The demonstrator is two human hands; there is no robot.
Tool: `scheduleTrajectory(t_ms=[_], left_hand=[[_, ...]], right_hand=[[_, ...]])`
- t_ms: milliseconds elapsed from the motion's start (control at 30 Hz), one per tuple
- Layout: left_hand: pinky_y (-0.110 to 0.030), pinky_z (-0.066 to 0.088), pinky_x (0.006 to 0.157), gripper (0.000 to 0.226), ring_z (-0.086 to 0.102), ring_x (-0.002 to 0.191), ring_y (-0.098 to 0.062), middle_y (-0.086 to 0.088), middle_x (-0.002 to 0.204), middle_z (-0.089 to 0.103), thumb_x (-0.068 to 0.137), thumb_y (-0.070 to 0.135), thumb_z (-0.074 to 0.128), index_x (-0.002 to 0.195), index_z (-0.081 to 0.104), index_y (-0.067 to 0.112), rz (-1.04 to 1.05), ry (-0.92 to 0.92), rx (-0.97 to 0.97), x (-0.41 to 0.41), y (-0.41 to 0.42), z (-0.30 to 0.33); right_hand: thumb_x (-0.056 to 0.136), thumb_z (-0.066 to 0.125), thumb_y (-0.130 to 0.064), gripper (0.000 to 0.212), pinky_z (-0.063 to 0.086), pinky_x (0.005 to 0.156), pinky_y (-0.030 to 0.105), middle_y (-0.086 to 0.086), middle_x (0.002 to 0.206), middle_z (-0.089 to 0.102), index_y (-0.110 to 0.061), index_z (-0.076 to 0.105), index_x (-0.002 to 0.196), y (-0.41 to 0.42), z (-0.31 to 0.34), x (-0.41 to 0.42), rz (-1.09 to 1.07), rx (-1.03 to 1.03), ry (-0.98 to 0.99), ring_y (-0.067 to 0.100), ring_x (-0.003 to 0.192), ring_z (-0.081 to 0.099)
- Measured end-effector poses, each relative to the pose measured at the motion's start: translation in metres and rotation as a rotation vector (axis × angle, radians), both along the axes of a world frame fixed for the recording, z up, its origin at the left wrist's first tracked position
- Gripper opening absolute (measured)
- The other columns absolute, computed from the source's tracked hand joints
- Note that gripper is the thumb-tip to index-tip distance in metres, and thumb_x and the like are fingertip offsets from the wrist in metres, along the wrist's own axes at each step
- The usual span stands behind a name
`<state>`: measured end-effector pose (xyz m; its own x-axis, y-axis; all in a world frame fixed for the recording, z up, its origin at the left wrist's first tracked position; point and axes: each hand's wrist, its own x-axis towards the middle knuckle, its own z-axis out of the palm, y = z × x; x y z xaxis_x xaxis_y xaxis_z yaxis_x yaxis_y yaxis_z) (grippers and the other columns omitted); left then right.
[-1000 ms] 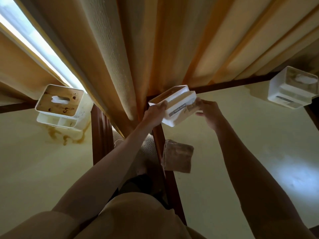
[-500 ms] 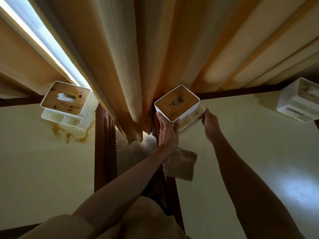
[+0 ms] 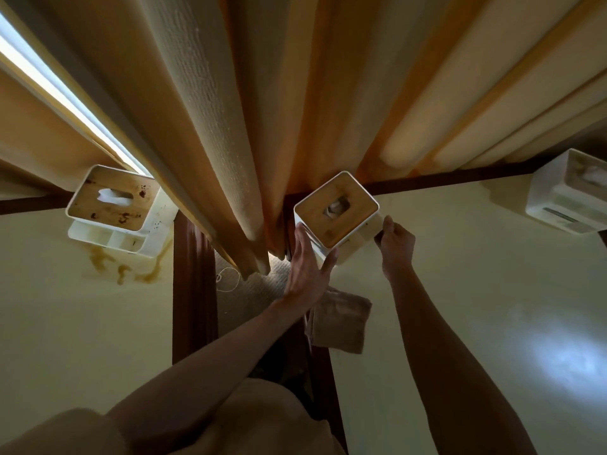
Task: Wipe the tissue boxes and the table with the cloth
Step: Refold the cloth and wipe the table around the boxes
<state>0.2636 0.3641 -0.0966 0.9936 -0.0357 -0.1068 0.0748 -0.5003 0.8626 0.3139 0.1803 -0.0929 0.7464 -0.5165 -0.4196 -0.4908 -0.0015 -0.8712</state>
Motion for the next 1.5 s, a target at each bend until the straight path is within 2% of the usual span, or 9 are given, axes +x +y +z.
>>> scheduleTrajectory(t_ms=[167, 233, 300, 400, 667, 833, 1067, 1333, 1500], left_hand=[[-0.056, 0.046, 0.108, 0.083, 0.043, 0.142, -0.032, -0.006, 0.16, 0.033, 0.096, 0.066, 0.045, 0.158, 0.013, 0.022, 0.066, -0.018, 0.083, 0.028, 0.034, 0.016], [-0.042, 0.05, 0.106, 0.073, 0.052, 0.134, -0.026, -0.004, 0.155, 0.043, 0.101, 0.053, 0.049, 0.159, 0.019, 0.02, 0.076, -0.021, 0.111, 0.047, 0.043, 0.025], [-0.01, 0.051, 0.082, 0.059, 0.066, 0.099, -0.014, -0.005, 0.133, 0.062, 0.104, 0.044, 0.049, 0.154, 0.034, 0.017, 0.026, 0.005, 0.135, 0.062, 0.047, 0.032], [-0.006, 0.046, 0.063, 0.036, 0.057, 0.066, 0.005, 0.0, 0.099, 0.071, 0.104, 0.03, 0.054, 0.136, 0.058, 0.014, -0.034, 0.001, 0.149, 0.068, 0.049, 0.036], [-0.006, 0.047, 0.058, 0.037, 0.063, 0.069, 0.009, 0.007, 0.092, 0.07, 0.1, 0.025, 0.063, 0.136, 0.06, 0.017, -0.029, 0.017, 0.013, 0.048, 0.048, 0.027], [-0.003, 0.045, 0.06, 0.039, 0.061, 0.071, 0.005, 0.006, 0.096, 0.069, 0.1, 0.025, 0.063, 0.137, 0.058, 0.013, -0.014, 0.019, 0.011, 0.048, 0.045, 0.027], [-0.006, 0.05, 0.067, 0.029, 0.065, 0.081, -0.004, 0.003, 0.103, 0.073, 0.099, 0.023, 0.065, 0.126, 0.063, 0.012, -0.042, -0.003, 0.017, 0.051, 0.045, 0.023], [-0.035, 0.06, 0.081, 0.034, 0.07, 0.097, -0.02, -0.003, 0.113, 0.072, 0.102, 0.03, 0.059, 0.132, 0.058, 0.015, -0.049, 0.085, 0.037, 0.052, 0.046, 0.021], [-0.018, 0.05, 0.069, 0.03, 0.068, 0.088, -0.016, -0.001, 0.107, 0.071, 0.103, 0.028, 0.057, 0.128, 0.06, 0.012, -0.044, 0.065, 0.026, 0.051, 0.043, 0.024]], right_hand=[[0.086, 0.072, -0.034, 0.036, 0.062, 0.078, 0.058, 0.01, 0.087, 0.076, -0.012, 0.072, 0.116, -0.012, -0.007, 0.0, -0.042, -0.075, 0.116, 0.029, 0.078, 0.075], [0.089, 0.075, -0.028, 0.038, 0.063, 0.076, 0.055, 0.014, 0.09, 0.076, -0.011, 0.069, 0.123, -0.003, 0.005, -0.006, -0.001, -0.051, 0.143, 0.029, 0.077, 0.076], [0.091, 0.075, -0.019, 0.034, 0.064, 0.076, 0.051, 0.017, 0.093, 0.076, -0.012, 0.07, 0.123, 0.005, 0.011, -0.01, 0.045, -0.056, 0.134, 0.029, 0.077, 0.077], [0.09, 0.076, -0.015, 0.032, 0.064, 0.075, 0.051, 0.02, 0.09, 0.076, -0.012, 0.072, 0.121, 0.006, 0.01, -0.012, 0.065, -0.084, 0.105, 0.03, 0.074, 0.076], [0.09, 0.075, -0.013, 0.039, 0.064, 0.078, 0.049, 0.022, 0.097, 0.075, -0.003, 0.067, 0.126, -0.009, 0.016, -0.015, 0.093, -0.068, 0.142, 0.031, 0.079, 0.076], [0.094, 0.072, -0.021, 0.035, 0.046, 0.101, 0.034, 0.018, 0.138, 0.058, -0.01, 0.069, 0.127, 0.003, 0.034, -0.014, 0.125, -0.465, 0.03, 0.031, 0.125, 0.056], [0.096, 0.064, -0.04, 0.035, 0.03, 0.114, 0.065, 0.012, 0.169, 0.016, -0.018, 0.069, 0.123, 0.057, 0.052, 0.01, 0.509, -0.674, 0.078, 0.038, 0.153, 0.015], [0.099, 0.059, -0.03, 0.037, 0.019, 0.117, 0.069, 0.008, 0.171, -0.014, -0.012, 0.066, 0.131, 0.071, 0.058, 0.041, 0.694, -0.642, 0.351, 0.041, 0.155, -0.011], [0.098, 0.063, -0.033, 0.062, 0.022, 0.117, 0.065, 0.008, 0.171, -0.013, -0.009, 0.043, 0.152, 0.065, 0.062, 0.04, 0.707, -0.684, 0.372, 0.037, 0.157, -0.01]])
